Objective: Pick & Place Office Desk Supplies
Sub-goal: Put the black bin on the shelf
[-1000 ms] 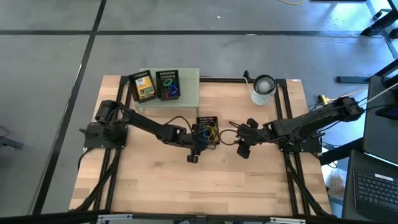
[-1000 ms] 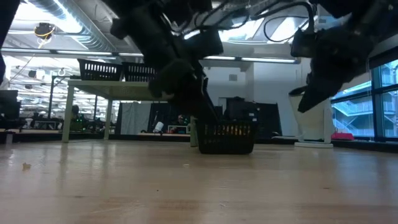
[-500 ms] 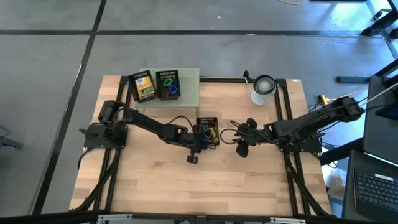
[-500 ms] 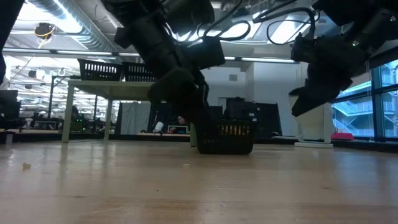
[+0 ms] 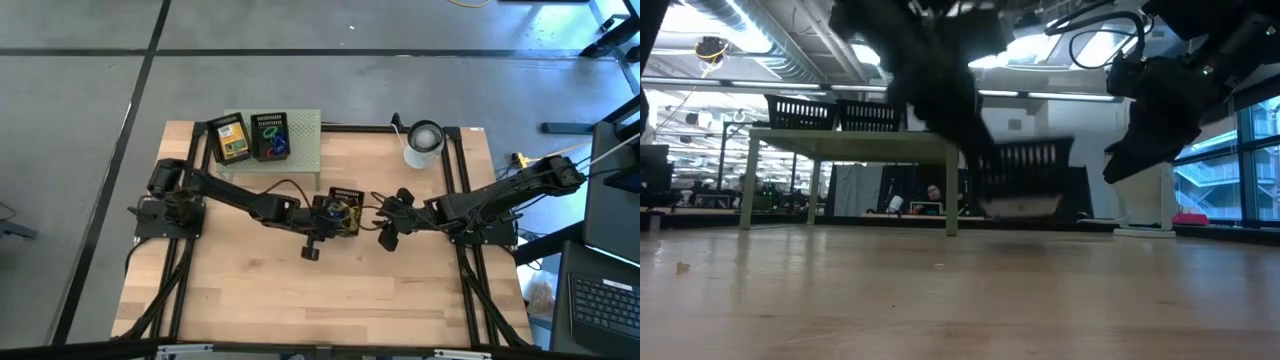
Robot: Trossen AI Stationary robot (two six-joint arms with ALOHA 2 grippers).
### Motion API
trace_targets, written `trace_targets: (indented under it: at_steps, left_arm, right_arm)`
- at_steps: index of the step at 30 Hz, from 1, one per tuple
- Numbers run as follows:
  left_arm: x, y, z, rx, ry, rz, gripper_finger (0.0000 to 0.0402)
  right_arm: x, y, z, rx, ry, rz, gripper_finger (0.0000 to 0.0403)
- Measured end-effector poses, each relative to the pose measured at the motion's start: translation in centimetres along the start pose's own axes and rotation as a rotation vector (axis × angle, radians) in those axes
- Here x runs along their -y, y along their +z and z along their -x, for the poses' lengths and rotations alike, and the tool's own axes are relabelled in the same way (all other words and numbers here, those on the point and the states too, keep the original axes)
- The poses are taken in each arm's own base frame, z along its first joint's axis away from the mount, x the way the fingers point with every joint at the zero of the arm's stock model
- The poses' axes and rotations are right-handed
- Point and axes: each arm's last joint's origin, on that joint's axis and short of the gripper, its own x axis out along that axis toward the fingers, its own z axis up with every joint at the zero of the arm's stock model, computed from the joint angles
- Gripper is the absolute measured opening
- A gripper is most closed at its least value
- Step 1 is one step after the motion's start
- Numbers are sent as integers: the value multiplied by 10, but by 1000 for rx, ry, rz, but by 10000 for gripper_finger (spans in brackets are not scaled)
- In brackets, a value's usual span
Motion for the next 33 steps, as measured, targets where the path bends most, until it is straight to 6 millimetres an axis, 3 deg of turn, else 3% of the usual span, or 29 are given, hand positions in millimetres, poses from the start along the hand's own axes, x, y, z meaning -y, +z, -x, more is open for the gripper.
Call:
trace_targets:
  at_steps: [13, 22, 26, 33]
  left_arm:
    - [-21, 31, 78, 156, 147, -93, 4]
    - [-42, 28, 132, 151, 268, -179, 4]
    - [-59, 20, 144, 112, 297, -138, 4]
    - [-99, 3, 139, 53, 280, -27, 4]
  right_arm:
    - [-1, 1, 0, 16, -3, 24, 143]
    - [-4, 6, 0, 67, 26, 28, 143]
    - [-4, 6, 0, 68, 26, 28, 143]
    - [-3, 7, 0, 83, 10, 49, 143]
